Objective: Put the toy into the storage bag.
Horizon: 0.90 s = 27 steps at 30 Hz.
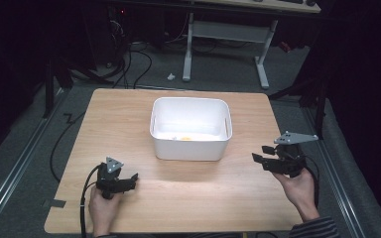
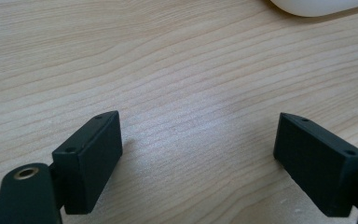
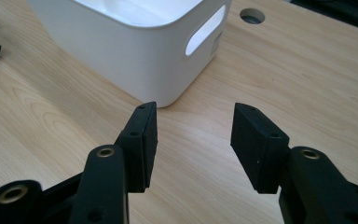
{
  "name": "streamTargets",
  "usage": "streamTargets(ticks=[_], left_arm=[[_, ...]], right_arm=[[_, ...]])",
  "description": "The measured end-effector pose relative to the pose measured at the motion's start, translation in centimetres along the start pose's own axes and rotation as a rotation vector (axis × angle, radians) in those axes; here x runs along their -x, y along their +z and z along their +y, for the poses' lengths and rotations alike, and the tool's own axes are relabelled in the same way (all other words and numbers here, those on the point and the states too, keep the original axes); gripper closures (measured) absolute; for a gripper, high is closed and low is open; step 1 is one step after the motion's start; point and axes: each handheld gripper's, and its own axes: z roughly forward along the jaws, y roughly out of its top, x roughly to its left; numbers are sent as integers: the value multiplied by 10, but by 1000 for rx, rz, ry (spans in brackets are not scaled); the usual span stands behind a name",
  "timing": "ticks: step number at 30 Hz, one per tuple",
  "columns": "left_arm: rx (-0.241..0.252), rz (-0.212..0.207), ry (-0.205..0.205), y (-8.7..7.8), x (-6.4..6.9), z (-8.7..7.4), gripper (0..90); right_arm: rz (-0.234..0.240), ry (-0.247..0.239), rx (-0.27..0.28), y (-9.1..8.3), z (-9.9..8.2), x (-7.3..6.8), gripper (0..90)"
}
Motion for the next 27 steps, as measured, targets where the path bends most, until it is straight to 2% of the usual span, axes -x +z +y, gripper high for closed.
streamTargets(ticks=[5,10,15,19,22,27], left_arm=[[0,0,0,0,0,0,156],[0,0,0,0,0,0,156],[0,0,0,0,0,0,156],[0,0,0,0,0,0,156],[0,0,1,0,0,0,156],[-1,0,1,0,0,0,156]], right_arm=[[20,25,-6,10,-12,1,512],[19,38,-5,19,-19,3,512],[45,61,-1,30,-26,3,511],[65,68,-1,38,-31,-3,501],[66,60,-9,45,-35,-8,498],[69,73,-19,60,-45,-11,497]])
